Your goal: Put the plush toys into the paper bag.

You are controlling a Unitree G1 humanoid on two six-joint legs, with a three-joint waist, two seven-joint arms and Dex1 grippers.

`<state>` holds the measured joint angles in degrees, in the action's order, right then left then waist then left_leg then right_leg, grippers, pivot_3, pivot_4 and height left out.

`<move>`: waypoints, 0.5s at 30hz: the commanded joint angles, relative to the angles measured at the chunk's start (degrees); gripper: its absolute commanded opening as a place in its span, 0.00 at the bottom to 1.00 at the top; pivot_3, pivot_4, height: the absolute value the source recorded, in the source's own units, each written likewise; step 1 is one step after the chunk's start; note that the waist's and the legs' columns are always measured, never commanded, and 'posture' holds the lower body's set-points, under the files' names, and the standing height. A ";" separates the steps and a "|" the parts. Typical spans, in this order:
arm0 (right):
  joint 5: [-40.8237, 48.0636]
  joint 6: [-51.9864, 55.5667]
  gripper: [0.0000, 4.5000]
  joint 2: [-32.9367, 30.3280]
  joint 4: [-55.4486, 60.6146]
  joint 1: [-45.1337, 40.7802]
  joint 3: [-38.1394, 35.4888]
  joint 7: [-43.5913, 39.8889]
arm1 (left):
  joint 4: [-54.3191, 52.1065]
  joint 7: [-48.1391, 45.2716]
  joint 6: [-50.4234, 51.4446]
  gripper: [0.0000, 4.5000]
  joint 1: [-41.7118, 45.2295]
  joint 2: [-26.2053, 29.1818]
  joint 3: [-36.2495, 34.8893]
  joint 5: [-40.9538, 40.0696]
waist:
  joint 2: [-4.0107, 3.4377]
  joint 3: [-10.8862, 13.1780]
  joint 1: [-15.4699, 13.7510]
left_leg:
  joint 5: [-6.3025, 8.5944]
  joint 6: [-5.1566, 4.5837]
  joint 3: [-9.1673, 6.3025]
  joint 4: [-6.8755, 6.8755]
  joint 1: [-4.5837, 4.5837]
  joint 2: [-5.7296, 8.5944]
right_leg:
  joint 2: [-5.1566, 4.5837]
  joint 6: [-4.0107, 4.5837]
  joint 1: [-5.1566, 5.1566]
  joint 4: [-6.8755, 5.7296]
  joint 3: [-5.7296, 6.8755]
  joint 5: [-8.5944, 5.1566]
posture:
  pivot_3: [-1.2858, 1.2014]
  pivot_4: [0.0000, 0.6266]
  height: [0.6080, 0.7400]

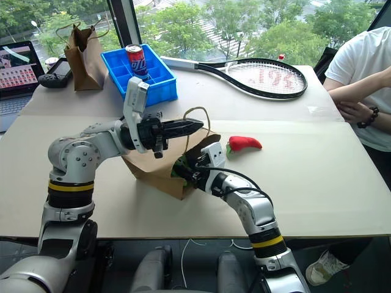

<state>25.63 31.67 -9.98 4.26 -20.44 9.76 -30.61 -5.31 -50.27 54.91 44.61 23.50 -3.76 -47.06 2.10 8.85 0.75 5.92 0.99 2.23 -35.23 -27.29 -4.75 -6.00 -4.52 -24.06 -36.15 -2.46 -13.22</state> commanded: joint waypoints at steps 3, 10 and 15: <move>1.66 5.01 0.91 -7.08 13.22 3.93 -3.07 -0.47 | -2.05 -0.68 -2.46 0.00 -1.71 2.44 -0.15 0.92 | -0.01 0.01 -0.19 | -0.01 0.03 0.01 0.06 -0.01 0.00 | -0.01 0.01 0.00 0.05 0.01 -0.02 | 0.52 0.24 1.00; 10.23 12.94 0.91 -18.09 21.40 5.59 -15.76 -3.03 | -2.58 0.77 -2.66 0.00 -2.95 1.87 -0.62 0.21 | -0.01 0.01 -0.30 | -0.02 0.04 0.01 0.11 0.00 0.00 | -0.01 0.25 -0.02 0.04 0.02 -0.13 | 0.52 0.24 1.00; 3.81 7.32 0.91 -21.20 5.80 -2.99 -18.88 -0.79 | -3.75 1.97 -2.39 0.00 -3.91 1.53 -0.88 -0.27 | -0.01 0.01 -0.04 | -0.02 0.04 0.01 0.08 0.07 -0.01 | 0.00 0.41 0.01 0.06 0.02 -0.17 | 0.52 0.24 1.00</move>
<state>33.13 42.90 -30.67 16.04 -20.53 -8.73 -32.38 -6.63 -48.68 53.31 40.42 24.93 -3.57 -46.33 2.09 8.86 0.71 5.90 1.04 2.24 -35.14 -27.19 -4.76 -6.00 -4.11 -24.05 -36.10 -2.44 -13.38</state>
